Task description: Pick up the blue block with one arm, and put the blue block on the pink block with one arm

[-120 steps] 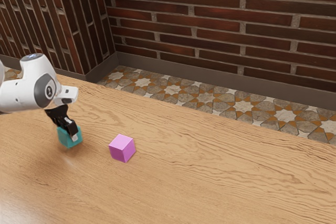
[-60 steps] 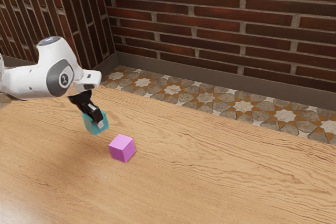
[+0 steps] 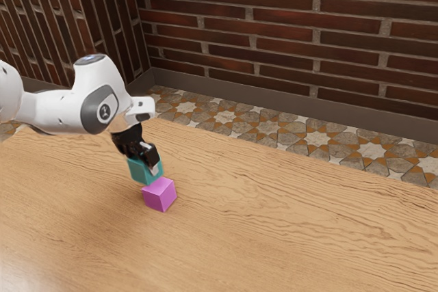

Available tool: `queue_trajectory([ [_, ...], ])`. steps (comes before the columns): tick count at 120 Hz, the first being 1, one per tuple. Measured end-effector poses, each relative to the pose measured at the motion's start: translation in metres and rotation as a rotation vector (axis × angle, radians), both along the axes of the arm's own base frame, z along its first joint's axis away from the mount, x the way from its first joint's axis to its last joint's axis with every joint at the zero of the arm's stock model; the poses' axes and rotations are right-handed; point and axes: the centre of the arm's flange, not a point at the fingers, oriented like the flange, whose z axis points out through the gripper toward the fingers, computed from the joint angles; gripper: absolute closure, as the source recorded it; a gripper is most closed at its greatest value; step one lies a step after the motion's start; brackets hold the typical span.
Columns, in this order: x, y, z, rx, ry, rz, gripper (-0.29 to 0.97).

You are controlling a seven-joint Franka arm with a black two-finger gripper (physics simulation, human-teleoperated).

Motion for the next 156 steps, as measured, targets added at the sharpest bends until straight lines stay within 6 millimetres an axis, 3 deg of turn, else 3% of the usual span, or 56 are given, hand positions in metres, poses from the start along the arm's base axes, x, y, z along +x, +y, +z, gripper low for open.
queue_trajectory([
  [53, -0.006, -0.027, 0.001, 0.031, 0.007, 0.054, 0.31],
  [80, -0.007, -0.026, -0.007, 0.033, 0.015, 0.094, 0.31],
  [106, -0.004, -0.038, -0.009, 0.030, -0.004, 0.103, 0.31],
  [156, -0.002, -0.036, -0.015, 0.037, -0.007, 0.129, 0.31],
])
